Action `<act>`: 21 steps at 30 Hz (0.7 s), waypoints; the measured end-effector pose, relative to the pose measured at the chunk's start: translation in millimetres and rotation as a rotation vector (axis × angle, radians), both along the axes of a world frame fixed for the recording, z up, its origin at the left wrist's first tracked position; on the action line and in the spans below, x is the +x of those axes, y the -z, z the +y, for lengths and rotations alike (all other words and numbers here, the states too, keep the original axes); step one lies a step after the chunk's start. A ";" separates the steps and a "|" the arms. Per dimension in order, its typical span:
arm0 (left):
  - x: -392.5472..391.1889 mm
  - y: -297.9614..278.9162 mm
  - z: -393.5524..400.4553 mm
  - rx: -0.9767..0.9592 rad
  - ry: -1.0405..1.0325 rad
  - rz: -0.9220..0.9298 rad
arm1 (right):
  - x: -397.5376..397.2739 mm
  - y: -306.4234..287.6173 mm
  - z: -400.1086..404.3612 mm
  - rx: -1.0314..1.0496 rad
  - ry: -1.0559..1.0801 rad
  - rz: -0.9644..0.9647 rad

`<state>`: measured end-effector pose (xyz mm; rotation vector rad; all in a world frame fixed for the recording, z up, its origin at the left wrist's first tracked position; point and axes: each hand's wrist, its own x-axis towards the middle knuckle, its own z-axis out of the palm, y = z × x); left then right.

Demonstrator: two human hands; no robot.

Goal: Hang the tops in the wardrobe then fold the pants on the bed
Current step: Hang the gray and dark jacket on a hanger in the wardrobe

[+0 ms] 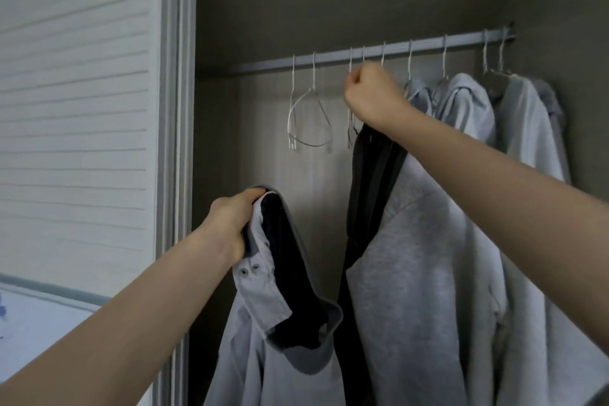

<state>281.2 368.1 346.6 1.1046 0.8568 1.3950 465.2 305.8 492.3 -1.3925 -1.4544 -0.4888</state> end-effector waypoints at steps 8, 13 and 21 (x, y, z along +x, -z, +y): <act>6.4 -29.0 23.3 0.018 0.037 0.073 | 21.1 -47.2 56.4 -0.237 0.158 0.037; 12.9 -45.5 39.9 0.075 0.030 0.098 | 47.2 -48.5 82.3 -0.328 0.082 0.213; 21.8 -42.4 57.5 0.095 0.012 0.158 | 69.9 -32.2 104.5 -0.200 -0.044 0.502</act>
